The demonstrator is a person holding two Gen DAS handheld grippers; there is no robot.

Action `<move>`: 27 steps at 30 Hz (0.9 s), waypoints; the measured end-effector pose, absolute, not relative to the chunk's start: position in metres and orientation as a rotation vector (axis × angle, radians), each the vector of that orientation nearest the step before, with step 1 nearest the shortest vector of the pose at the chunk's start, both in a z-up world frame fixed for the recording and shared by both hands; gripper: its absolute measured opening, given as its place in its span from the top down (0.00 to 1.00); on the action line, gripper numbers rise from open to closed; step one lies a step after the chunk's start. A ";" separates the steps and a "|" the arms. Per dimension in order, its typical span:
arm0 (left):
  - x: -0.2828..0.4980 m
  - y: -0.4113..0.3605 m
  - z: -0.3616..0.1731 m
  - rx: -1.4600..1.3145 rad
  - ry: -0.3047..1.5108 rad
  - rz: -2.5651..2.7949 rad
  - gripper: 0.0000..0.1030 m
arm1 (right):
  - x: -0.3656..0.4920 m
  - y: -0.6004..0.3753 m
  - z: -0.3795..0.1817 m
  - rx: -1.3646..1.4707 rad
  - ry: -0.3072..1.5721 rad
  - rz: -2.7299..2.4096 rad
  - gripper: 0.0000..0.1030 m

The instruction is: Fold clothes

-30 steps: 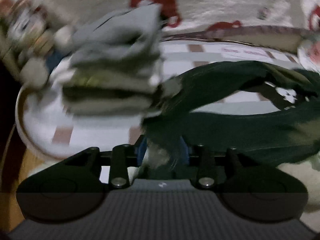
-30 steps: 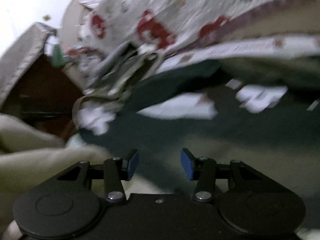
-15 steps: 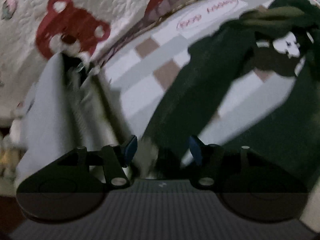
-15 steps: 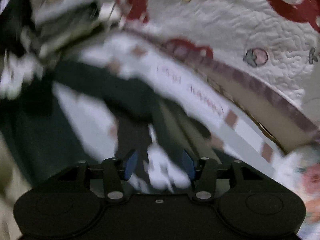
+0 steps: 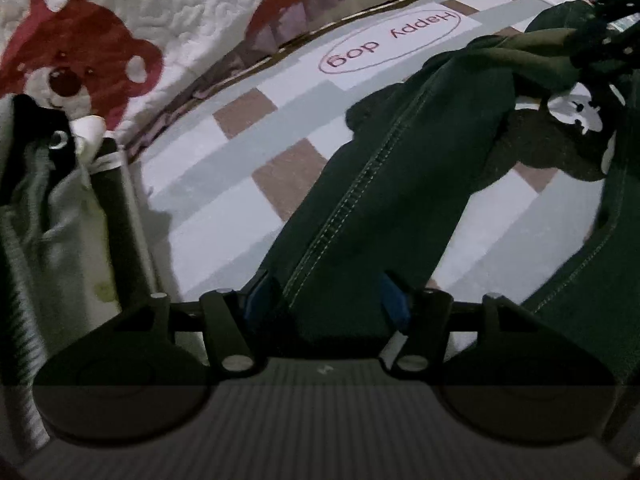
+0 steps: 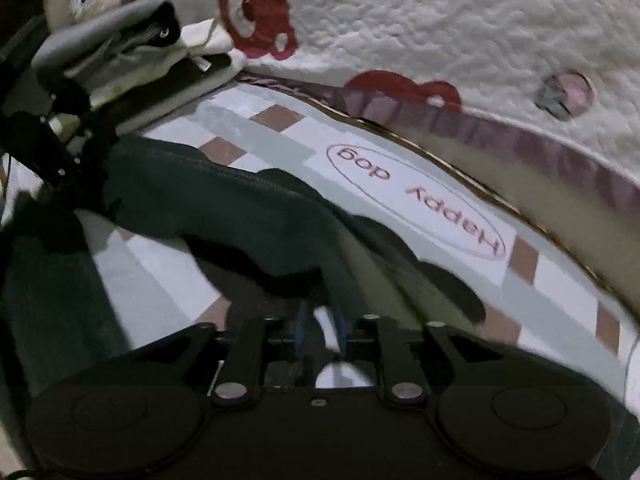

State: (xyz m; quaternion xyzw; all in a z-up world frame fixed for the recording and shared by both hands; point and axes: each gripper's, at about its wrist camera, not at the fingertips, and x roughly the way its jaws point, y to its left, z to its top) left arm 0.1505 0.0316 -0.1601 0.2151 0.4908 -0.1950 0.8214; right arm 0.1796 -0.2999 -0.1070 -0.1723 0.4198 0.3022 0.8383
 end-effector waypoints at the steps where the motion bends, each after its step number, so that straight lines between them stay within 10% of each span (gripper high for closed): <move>1: 0.152 0.032 -0.162 0.457 1.038 -0.416 0.42 | 0.186 -0.296 -0.110 -0.362 0.886 0.644 0.63; 14: 0.161 0.045 -0.180 0.284 1.054 -0.477 0.39 | 0.230 -0.290 -0.175 -0.411 0.900 0.520 0.43; 16: 0.154 0.042 -0.182 0.323 1.055 -0.489 0.96 | 0.222 -0.295 -0.170 -0.382 0.864 0.560 0.58; 17: 0.151 0.041 -0.183 0.340 1.063 -0.470 0.95 | 0.219 -0.297 -0.167 -0.368 0.846 0.580 0.86; 18: 0.147 0.044 -0.179 0.317 1.059 -0.460 0.95 | 0.215 -0.300 -0.164 -0.353 0.828 0.600 0.91; 27: 0.105 0.066 -0.160 0.158 1.053 -0.488 0.95 | 0.148 -0.325 -0.143 -0.341 0.886 0.756 0.93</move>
